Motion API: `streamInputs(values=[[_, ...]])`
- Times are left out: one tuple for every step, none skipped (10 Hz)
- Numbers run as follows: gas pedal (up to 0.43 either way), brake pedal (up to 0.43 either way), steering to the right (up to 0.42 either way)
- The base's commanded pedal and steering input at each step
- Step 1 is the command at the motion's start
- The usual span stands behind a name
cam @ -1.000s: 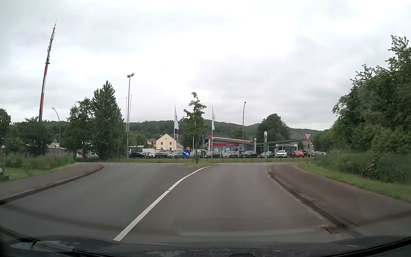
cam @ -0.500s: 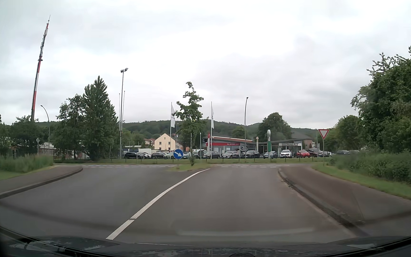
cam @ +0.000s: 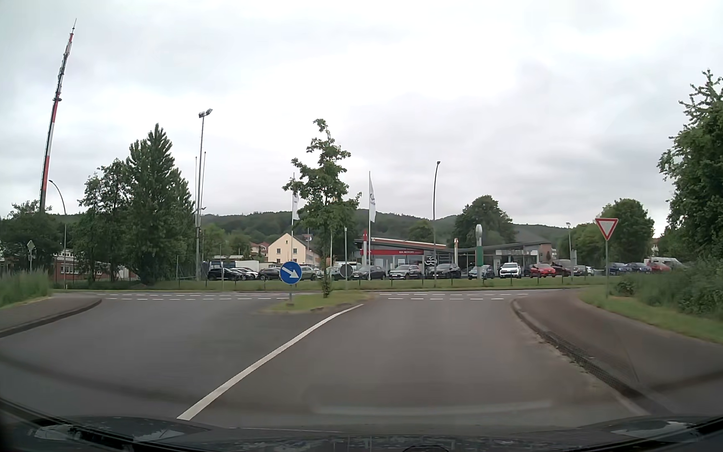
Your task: Follow the waypoints while adhering to traffic rules and regulations
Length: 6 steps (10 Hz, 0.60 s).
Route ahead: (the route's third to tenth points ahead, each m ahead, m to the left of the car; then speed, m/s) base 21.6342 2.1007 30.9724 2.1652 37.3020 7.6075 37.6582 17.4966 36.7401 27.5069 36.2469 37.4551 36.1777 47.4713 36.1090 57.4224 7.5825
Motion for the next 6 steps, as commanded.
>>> streamInputs(values=[[0.000, 0.000, 0.003], [0.000, 0.000, 0.005], [0.000, 0.006, 0.010], [0.000, 0.006, 0.014], [0.000, 0.006, 0.018], [0.000, 0.012, 0.021]])
